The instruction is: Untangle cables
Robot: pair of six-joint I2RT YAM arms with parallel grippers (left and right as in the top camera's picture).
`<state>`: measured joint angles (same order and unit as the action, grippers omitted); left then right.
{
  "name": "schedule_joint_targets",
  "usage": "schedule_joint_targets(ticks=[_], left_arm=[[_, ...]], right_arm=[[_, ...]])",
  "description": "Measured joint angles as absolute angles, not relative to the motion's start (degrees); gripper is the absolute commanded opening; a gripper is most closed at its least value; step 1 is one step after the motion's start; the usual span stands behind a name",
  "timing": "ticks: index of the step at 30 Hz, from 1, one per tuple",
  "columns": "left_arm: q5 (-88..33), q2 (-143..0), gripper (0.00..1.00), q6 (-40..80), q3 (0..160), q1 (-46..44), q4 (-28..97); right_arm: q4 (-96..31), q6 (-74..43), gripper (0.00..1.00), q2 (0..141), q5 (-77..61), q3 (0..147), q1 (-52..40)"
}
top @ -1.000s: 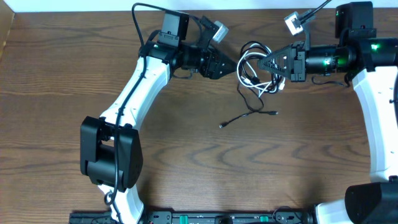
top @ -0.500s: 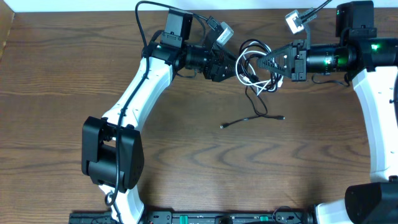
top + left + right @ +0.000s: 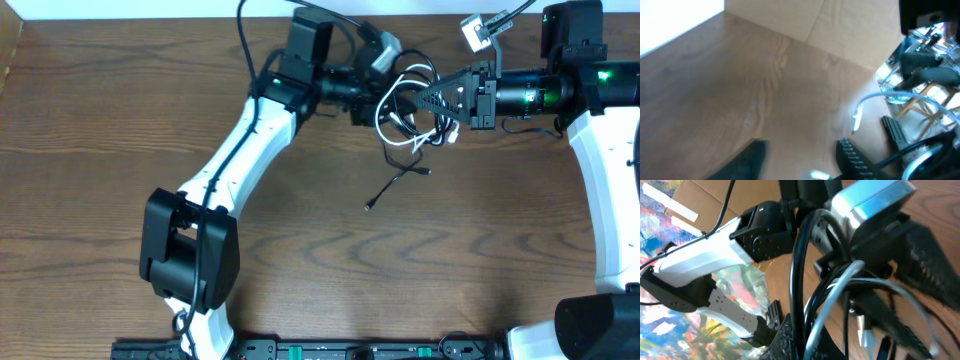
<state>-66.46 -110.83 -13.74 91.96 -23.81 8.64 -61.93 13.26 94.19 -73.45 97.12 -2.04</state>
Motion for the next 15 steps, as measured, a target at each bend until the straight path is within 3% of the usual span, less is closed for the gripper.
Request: schedule_joint_targets(ticks=[1, 5, 7, 8, 12, 15], left_arm=[[-65.1, -110.8, 0.08, -12.9, 92.0, -24.2, 7.7], [-61.3, -110.8, 0.07, -9.0, 92.0, -24.4, 5.5], [-58.8, -110.8, 0.07, -5.7, 92.0, -24.2, 5.6], [-57.5, -110.8, 0.07, -4.5, 92.0, -24.0, 5.8], [-48.9, -110.8, 0.07, -1.0, 92.0, -19.7, 10.7], [-42.9, -110.5, 0.07, -1.3, 92.0, -16.0, 15.7]], right_arm=[[-62.1, 13.3, 0.01, 94.2, -73.4, 97.1, -2.0], [-62.3, 13.3, 0.02, 94.2, -71.6, 97.1, -2.0], [-62.3, 13.4, 0.12, 94.2, -68.5, 97.1, -2.1], [-62.4, 13.3, 0.24, 94.2, -67.1, 97.1, -2.1], [-63.2, 9.8, 0.45, 94.1, -54.1, 97.2, -2.1], [-63.2, 5.3, 0.53, 94.1, -40.8, 97.2, -2.1]])
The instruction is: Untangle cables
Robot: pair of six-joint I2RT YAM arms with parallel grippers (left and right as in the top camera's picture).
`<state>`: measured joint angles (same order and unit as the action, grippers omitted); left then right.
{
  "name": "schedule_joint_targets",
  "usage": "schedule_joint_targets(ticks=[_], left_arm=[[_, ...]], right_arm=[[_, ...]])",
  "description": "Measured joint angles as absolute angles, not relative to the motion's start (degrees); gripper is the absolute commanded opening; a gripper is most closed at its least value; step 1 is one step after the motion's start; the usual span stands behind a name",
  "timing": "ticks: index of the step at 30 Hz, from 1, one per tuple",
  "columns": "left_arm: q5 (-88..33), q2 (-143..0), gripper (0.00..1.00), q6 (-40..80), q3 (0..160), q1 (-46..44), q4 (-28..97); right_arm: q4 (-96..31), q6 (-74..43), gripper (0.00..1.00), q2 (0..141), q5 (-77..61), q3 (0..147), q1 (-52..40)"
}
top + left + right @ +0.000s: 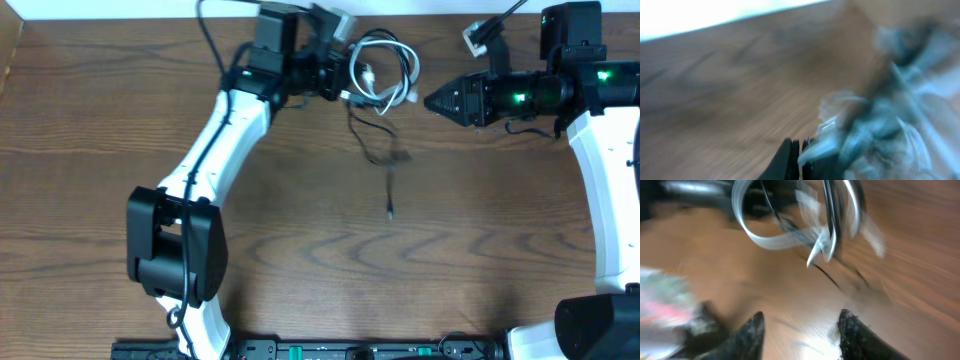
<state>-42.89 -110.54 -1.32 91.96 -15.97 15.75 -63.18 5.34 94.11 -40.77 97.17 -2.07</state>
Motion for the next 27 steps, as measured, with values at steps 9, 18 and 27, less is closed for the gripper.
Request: schedule_joint_targets(ticks=[9, 18, 27], left_arm=[[-30.0, -105.1, 0.07, -6.3, 91.9, -17.6, 25.5], [-35.3, -104.8, 0.07, 0.3, 91.9, -19.0, 25.8], [-39.8, -104.8, 0.07, 9.4, 91.9, -18.8, 26.0]], right_arm=[[-59.5, -2.3, 0.8, 94.1, -26.0, 97.1, -5.6], [-50.2, -8.0, 0.7, 99.4, -26.1, 97.1, -17.2], [-46.1, -5.4, 0.47, 102.8, -26.1, 97.1, -20.3]])
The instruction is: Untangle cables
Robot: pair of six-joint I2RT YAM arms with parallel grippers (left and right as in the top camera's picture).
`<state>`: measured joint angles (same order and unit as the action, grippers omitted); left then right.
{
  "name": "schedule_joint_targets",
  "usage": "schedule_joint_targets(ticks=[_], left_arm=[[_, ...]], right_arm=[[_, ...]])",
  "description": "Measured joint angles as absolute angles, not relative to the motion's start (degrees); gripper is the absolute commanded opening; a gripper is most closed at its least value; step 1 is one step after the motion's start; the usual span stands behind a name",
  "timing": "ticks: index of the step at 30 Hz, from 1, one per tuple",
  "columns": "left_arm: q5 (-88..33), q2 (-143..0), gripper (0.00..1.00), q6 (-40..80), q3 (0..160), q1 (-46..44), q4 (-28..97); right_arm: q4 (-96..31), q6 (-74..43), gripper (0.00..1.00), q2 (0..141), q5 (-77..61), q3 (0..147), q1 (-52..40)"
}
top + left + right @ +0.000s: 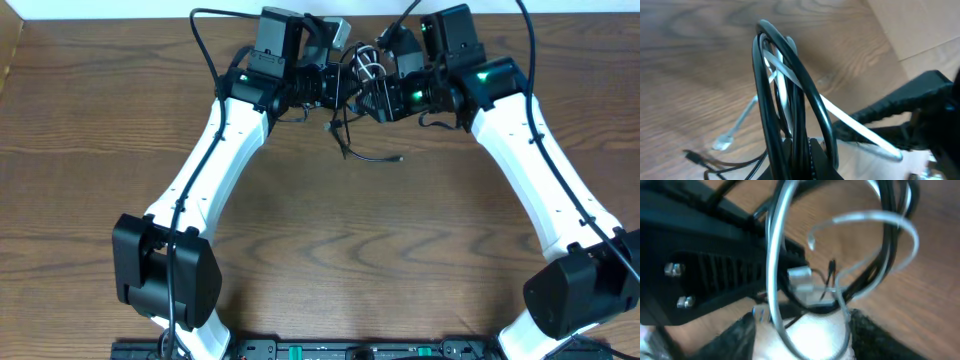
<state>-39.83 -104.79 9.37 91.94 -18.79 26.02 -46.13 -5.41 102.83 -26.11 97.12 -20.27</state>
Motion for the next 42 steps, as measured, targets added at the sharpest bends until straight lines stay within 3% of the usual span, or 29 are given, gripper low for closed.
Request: schedule_joint_targets(ticks=[8, 9, 11, 12, 19, 27, 42], left_arm=[[-51.3, -104.8, 0.07, 16.4, 91.9, -15.6, 26.0], [-52.7, -104.8, 0.07, 17.3, 91.9, -15.1, 26.0], [-55.4, -104.8, 0.07, 18.7, 91.9, -14.3, 25.9], [-56.6, -104.8, 0.07, 19.3, 91.9, -14.3, 26.0], [-59.7, -104.8, 0.07, 19.9, 91.9, -14.4, 26.2], [-61.2, -104.8, 0.07, 19.9, 91.9, -12.8, 26.8], [-63.7, -104.8, 0.07, 19.9, 91.9, -10.3, 27.2]], right_arm=[[-44.9, -5.0, 0.39, 105.8, -23.5, 97.1, -20.4], [-44.6, -5.0, 0.32, 105.8, -23.4, 97.1, -20.4], [-43.4, -4.7, 0.07, 105.9, -23.0, 97.1, -20.4], [-43.2, -4.4, 0.01, 105.9, -22.7, 97.1, -20.4], [-48.3, -15.3, 0.01, 105.9, -12.2, 97.1, -19.4], [-55.2, -22.9, 0.01, 105.9, -5.9, 97.2, -10.1], [-60.7, -22.7, 0.02, 105.8, -7.3, 97.4, -0.7]])
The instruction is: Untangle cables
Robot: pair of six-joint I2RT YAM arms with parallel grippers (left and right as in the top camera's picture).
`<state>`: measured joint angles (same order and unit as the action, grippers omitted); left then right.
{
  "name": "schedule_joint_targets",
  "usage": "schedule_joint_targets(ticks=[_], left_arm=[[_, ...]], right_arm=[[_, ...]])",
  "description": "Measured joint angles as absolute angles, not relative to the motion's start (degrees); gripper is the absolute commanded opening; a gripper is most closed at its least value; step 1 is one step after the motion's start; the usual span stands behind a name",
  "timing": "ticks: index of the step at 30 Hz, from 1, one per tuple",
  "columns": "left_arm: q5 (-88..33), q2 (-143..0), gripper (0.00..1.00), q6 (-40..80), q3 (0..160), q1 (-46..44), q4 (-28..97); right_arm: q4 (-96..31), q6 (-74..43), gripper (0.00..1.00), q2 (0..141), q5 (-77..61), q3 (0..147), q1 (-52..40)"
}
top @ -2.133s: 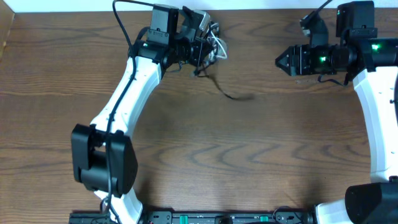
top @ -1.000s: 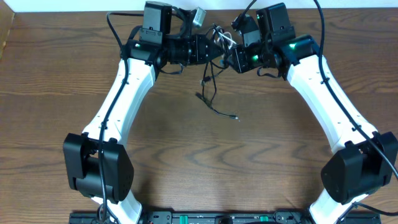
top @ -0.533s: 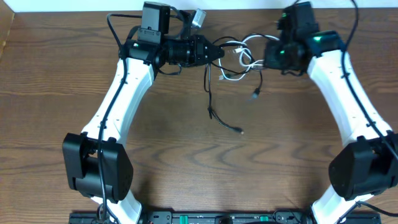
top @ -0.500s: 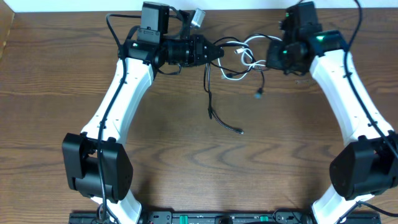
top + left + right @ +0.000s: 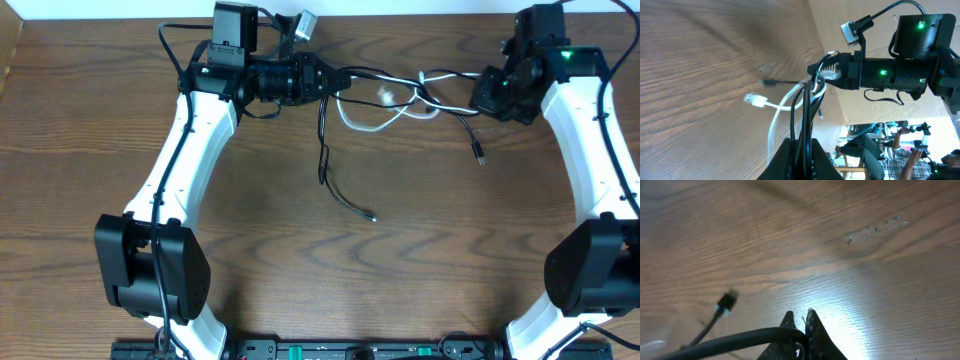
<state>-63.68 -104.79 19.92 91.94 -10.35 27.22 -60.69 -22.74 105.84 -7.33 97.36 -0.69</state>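
The cable tangle is pulled out along the far side of the table. A thick black cable (image 5: 400, 76) runs between both grippers, with a white cable (image 5: 372, 120) looped under it. My left gripper (image 5: 322, 80) is shut on black cable strands (image 5: 802, 115). From there a thin black cable (image 5: 335, 185) trails toward the table's middle. My right gripper (image 5: 479, 96) is shut on the thick black cable (image 5: 730, 340). A small plug (image 5: 725, 302) lies near it. The white cable's plug (image 5: 754, 100) rests on the wood.
Brown wooden table (image 5: 420, 270). A loose black plug end (image 5: 481, 156) lies below the right gripper. The right arm (image 5: 890, 75) shows across from the left wrist. The table's far edge (image 5: 400, 14) runs close behind both grippers.
The grippers were close together on the bunched cables at the far centre. Now they stand wide apart, left gripper further left, right gripper far right, with the cables drawn out between them.
First both grippers met at the bundle right of centre. Then the left held the bundle alone at far centre while the right stood open, apart on the right. The right then came up to the bundle. Now both are shut on cables and spread apart.
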Motion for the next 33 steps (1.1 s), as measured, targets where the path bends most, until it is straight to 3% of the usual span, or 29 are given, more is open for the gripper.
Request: schedule_joint_targets(ticks=[6, 8, 14, 16, 19, 21, 23, 24, 27, 32, 33], left_arm=[[-63.7, -104.8, 0.07, 19.6, 91.9, -10.1, 27.2], [-63.7, -104.8, 0.07, 19.5, 91.9, -9.4, 27.2], [-62.9, -104.8, 0.07, 18.6, 91.9, -9.6, 28.0], [-62.0, -104.8, 0.07, 18.1, 91.9, -9.7, 28.2], [-60.6, -104.8, 0.07, 17.5, 91.9, -9.7, 28.4], [-59.8, -104.8, 0.07, 17.0, 91.9, -9.6, 28.4], [-58.7, -104.8, 0.17, 16.1, 91.9, -9.2, 28.4], [-58.2, -104.8, 0.31, 15.6, 91.9, -9.1, 28.4], [-56.9, -104.8, 0.39, 14.1, 91.9, -9.0, 28.4], [-55.0, -104.8, 0.27, 13.3, 91.9, -9.1, 28.4], [-55.0, -104.8, 0.26, 13.2, 91.9, -9.1, 28.4]], right_arm=[[-60.9, -11.9, 0.06, 105.8, -15.4, 97.4, 1.0], [-61.6, -7.3, 0.01, 105.8, -19.1, 97.4, 1.9], [-63.9, -14.5, 0.03, 105.8, -14.3, 97.4, 2.7], [-63.7, -17.1, 0.08, 105.8, -12.0, 97.4, 3.4], [-62.0, -12.6, 0.11, 105.8, -15.8, 97.4, 4.4], [-61.4, -7.8, 0.06, 105.8, -20.7, 97.4, 5.5], [-61.5, -3.3, 0.01, 105.9, -24.3, 97.4, 6.9], [-61.6, -2.0, 0.01, 105.9, -25.7, 97.4, 7.4], [-61.7, 1.3, 0.01, 105.9, -29.8, 97.4, 7.7], [-61.5, 4.2, 0.01, 105.9, -34.9, 97.4, 6.7], [-60.8, 4.6, 0.07, 105.9, -35.9, 97.4, 5.7]])
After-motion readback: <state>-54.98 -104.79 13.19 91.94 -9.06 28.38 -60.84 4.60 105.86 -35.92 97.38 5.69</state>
